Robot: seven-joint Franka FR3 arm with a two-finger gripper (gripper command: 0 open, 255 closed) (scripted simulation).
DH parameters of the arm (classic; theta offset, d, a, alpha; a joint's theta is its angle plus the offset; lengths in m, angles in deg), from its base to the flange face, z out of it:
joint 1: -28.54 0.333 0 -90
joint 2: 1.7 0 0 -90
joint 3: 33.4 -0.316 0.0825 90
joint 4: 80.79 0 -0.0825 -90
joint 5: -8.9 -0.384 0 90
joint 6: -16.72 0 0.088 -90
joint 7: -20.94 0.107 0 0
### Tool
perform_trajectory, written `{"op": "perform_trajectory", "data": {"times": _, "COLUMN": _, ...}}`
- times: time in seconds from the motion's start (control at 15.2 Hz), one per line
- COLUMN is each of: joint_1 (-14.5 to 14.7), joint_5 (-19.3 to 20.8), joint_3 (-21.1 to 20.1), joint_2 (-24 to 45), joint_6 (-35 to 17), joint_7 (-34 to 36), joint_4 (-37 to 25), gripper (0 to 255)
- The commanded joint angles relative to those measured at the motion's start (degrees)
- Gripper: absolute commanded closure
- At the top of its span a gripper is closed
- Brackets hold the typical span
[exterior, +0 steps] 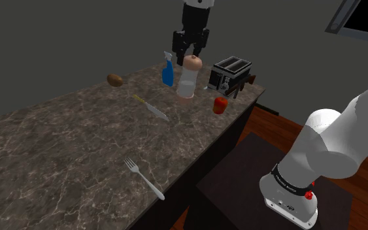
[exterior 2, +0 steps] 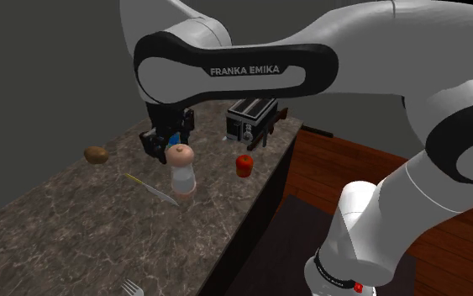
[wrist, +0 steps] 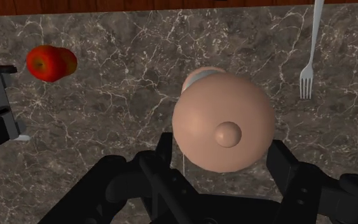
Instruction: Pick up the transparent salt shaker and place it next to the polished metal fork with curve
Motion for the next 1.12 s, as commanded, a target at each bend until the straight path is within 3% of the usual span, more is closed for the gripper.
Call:
{"op": "perform_trajectory", "data": {"times": 0.0, "joint_1": 1.2, "joint_5": -0.4, "joint_3": -2.1, "joint_2": -0.6, "joint_6": 0.2, "joint_7": 3.2, "joint_4": 0.4, "gripper": 255}}
{"op": "perform_trajectory", "data": {"times": 0.53, "joint_1": 5.5, "joint_5": -1.5, "joint_3": -9.9, "joint_2": 1.0, "joint_6": 0.6, "joint_7": 15.0, "joint_4": -1.6, "gripper": 255}}
{"op": "perform_trajectory", "data": {"times": 1.06, "joint_1": 5.6, "joint_5": -1.7, "joint_3": -10.0, "joint_2": 0.5, "joint_6": -5.6, "joint_7": 15.0, "joint_4": 5.0, "gripper": 255}}
